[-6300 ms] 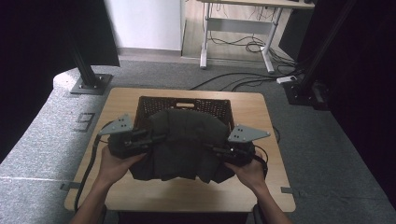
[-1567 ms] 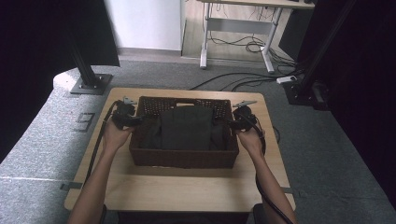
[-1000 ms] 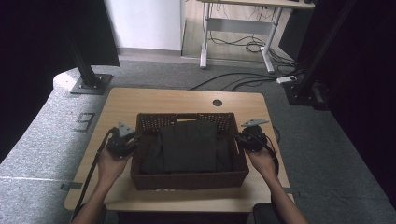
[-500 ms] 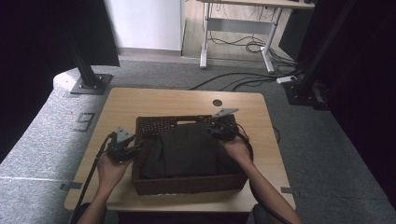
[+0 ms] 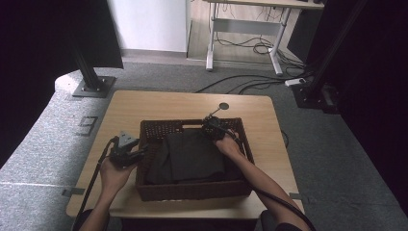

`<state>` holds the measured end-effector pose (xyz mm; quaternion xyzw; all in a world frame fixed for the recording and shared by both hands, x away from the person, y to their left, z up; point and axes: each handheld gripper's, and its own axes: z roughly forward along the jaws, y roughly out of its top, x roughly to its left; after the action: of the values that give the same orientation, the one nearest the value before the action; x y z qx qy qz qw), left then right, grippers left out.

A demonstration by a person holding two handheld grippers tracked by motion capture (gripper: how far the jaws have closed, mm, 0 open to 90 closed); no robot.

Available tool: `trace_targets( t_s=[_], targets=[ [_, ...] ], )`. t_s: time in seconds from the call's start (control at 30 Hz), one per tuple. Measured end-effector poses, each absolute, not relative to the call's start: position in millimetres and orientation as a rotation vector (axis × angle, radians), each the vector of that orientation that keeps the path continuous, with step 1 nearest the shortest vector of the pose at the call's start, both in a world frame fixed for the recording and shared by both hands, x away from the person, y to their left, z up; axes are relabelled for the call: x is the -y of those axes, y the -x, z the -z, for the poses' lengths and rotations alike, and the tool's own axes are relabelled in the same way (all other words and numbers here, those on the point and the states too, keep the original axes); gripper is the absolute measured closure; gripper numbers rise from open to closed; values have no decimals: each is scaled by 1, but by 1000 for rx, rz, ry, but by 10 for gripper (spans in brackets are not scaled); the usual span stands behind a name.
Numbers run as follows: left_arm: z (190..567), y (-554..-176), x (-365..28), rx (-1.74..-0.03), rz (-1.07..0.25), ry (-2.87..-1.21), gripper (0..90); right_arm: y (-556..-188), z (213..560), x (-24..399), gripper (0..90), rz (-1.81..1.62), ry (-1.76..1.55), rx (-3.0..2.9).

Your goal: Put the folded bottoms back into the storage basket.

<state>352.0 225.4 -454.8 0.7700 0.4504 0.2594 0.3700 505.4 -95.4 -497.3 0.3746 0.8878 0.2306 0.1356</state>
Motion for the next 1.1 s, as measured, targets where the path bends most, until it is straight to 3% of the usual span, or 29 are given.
trace_targets(
  t_s=[0.1,0.13,0.17,0.37,0.43,0.6,0.73,0.83,0.87,0.93,1.0,1.03,1.1],
  targets=[
    [454,-352,-226,-1154,-663,-1976,550,-503,496,95,869,-660,-1077,-2564],
    [455,-352,-225,-1153,-665,-1977,550,-502,492,95,790,-660,-1076,-2553],
    [455,-352,-225,-1153,-666,-1979,549,-501,486,96,782,-690,-1088,-2534],
    [455,-353,-225,-1153,-666,-1977,546,-489,460,79,875,-930,-990,-2522],
    [455,-352,-225,-1153,-666,-1977,546,-495,471,54,885,-856,-939,-2570],
    [456,-352,-226,-1151,-663,-1970,544,-498,497,39,887,-709,-912,-2655],
    [456,-352,-227,-1146,-658,-1972,541,-499,499,39,885,-711,-950,-2664],
    [455,-353,-228,-1143,-641,-1974,528,-494,483,49,793,-801,-988,-2644],
    [455,-354,-229,-1142,-622,-1971,490,-486,466,64,692,-860,-1018,-2597],
    [453,-354,-229,-1143,-594,-1980,475,-480,457,76,648,-880,-1042,-2576],
    [452,-353,-229,-1145,-601,-1988,472,-458,429,120,543,-921,-1096,-2472],
    [452,-352,-229,-1146,-595,-1991,472,-458,429,120,543,-921,-1096,-2472],
    [451,-351,-228,-1152,-587,-2011,460,-429,414,165,455,-812,-1095,-2341]
  ],
)
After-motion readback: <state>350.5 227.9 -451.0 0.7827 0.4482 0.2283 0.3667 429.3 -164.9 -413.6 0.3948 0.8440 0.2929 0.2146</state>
